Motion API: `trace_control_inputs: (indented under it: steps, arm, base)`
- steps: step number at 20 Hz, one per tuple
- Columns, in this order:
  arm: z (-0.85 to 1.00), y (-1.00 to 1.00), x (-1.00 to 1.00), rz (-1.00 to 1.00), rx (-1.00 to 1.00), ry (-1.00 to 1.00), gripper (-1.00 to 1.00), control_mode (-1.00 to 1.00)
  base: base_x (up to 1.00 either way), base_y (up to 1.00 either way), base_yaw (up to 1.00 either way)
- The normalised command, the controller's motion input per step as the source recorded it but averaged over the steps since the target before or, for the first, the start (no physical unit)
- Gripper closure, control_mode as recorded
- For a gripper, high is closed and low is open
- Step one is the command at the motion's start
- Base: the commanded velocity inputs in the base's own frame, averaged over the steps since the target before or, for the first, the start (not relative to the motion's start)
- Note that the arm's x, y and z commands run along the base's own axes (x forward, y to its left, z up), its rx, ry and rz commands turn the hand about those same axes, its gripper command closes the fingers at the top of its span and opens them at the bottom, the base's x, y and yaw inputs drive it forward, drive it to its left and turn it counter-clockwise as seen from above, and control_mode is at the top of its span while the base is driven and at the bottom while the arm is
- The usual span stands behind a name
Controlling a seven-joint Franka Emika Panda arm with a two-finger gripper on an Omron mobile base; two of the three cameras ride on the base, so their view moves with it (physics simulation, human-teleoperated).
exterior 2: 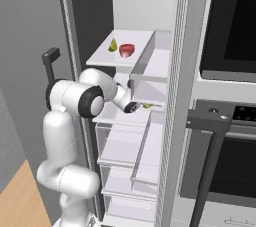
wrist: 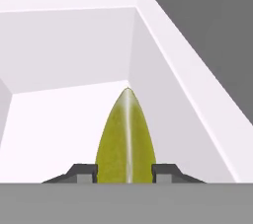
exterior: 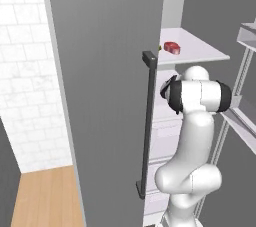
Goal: Place one lemon wedge and one steak in each tupperware on the nearby counter, to pack two identical lunches.
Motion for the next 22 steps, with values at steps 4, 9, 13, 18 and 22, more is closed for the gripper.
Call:
trace_control_inputs:
  steps: [4, 9, 13, 18, 22]
  arm:
    - [0.32, 0.17, -0.65, 0.0, 0.0, 0.0, 1.0, -1.0]
    - [0.84, 0.1, -0.94, 0.0, 0.0, 0.04, 1.0, -1.0]
    - [1.0, 0.15, -0.76, 0.02, 0.0, 0.13, 1.0, -1.0]
    - [1.0, 0.54, -0.55, 0.09, 0.0, 0.2, 1.0, -1.0]
    - [1.0, 0.59, -0.69, 0.13, 0.0, 0.18, 1.0, -1.0]
  base:
    - [0.0, 0.0, 0.0]
    - [0.0, 0.0, 0.0]
    - [0.0, 0.0, 0.0]
    - [0.0, 0.0, 0.0]
    - [0.0, 0.0, 0.0]
